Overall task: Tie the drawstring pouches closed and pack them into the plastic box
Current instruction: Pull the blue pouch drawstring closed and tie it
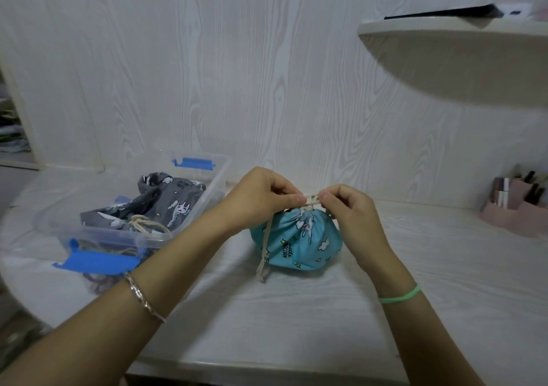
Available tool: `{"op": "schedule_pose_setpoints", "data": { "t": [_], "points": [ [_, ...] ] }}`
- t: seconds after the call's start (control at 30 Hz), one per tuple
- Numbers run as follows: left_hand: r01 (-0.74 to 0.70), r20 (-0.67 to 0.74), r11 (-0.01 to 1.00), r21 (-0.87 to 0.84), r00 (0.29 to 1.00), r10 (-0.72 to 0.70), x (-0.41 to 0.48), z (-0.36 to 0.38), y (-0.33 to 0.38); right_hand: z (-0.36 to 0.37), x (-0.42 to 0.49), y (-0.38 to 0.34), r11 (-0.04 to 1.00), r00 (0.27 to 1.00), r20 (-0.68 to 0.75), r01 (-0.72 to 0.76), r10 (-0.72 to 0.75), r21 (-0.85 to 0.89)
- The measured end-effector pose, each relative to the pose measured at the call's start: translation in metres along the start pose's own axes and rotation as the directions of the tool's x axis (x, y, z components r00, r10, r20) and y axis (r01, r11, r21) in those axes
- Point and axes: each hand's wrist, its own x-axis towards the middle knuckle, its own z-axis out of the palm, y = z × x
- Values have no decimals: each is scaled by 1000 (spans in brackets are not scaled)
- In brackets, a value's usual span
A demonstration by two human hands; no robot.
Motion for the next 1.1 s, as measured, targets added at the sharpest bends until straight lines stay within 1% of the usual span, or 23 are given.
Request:
{"op": "schedule_pose_setpoints", "data": {
  "t": [0.07, 0.1, 0.17, 0.23, 0.3, 0.4, 0.43, 0.5, 0.57, 0.6, 0.67, 0.77, 0.87, 0.9, 0.93, 1.0, 1.03, 1.07, 1.1],
  "points": [
    [-15, 2, 998, 60, 1000, 15, -1, -1, 1, -4, 0, 1, 996, 996, 44, -76, 73, 56],
    [-26, -8, 994, 106, 1000, 27, -2, -2, 1, -7, 0, 3, 995, 996, 44, -85, 83, 49],
    [-39, -54, 977, 212, 997, 52, -3, -5, 1, -19, 1, 9, 998, 997, 45, -59, 60, -21],
    [-39, -92, 960, 276, 993, 67, -4, -6, 0, -28, 1, 13, 997, 991, 129, -36, 45, -73],
    [-48, -103, 956, 288, 991, 81, -5, -2, -2, -31, 2, 14, 997, 978, 204, -38, 50, -63],
    [-78, -100, 961, 267, 989, 108, -8, 4, -5, -29, 8, 9, 995, 971, 230, -81, 66, 58],
    [-83, -102, 962, 261, 988, 113, -10, 4, -6, -26, 10, 6, 994, 967, 241, -99, 84, 50],
    [-89, -88, 961, 263, 989, 115, -11, 5, -6, -23, 13, 1, 986, 947, 275, -145, 163, -85],
    [-96, -66, 955, 282, 991, 119, -13, 7, -7, -19, 16, -2, 951, 909, 321, -192, 266, -244],
    [-100, -59, 951, 292, 991, 122, -14, 8, -7, -18, 17, -3, 934, 885, 348, -215, 310, -285],
    [-105, -57, 944, 312, 990, 128, -14, 9, -7, -16, 18, -5, 930, 855, 394, -239, 338, -281],
    [-102, -43, 949, 298, 992, 120, -16, 9, -8, -15, 18, -8, 950, 865, 397, -248, 306, -192],
    [-109, -18, 950, 291, 993, 120, -18, 9, -6, -13, 18, -6, 958, 896, 342, -253, 284, -131],
    [-111, -25, 938, 328, 992, 125, -19, 9, -6, -12, 18, -5, 959, 901, 329, -257, 284, -123],
    [-105, -45, 909, 404, 990, 135, -19, 8, -6, -11, 17, -4, 959, 904, 321, -254, 282, -125],
    [-57, -124, 794, 606, 979, 164, -21, 7, -5, -10, 18, -3, 959, 911, 305, -243, 277, -144],
    [-15, -174, 749, 662, 969, 173, -21, 7, -4, -9, 17, -4, 959, 914, 300, -237, 273, -153],
    [24, -218, 735, 678, 961, 169, -22, 7, -3, -8, 17, -4, 960, 918, 295, -226, 266, -164],
    [54, -252, 742, 668, 955, 158, -22, 8, -1, -6, 17, -6, 960, 922, 287, -213, 259, -181]
  ]
}}
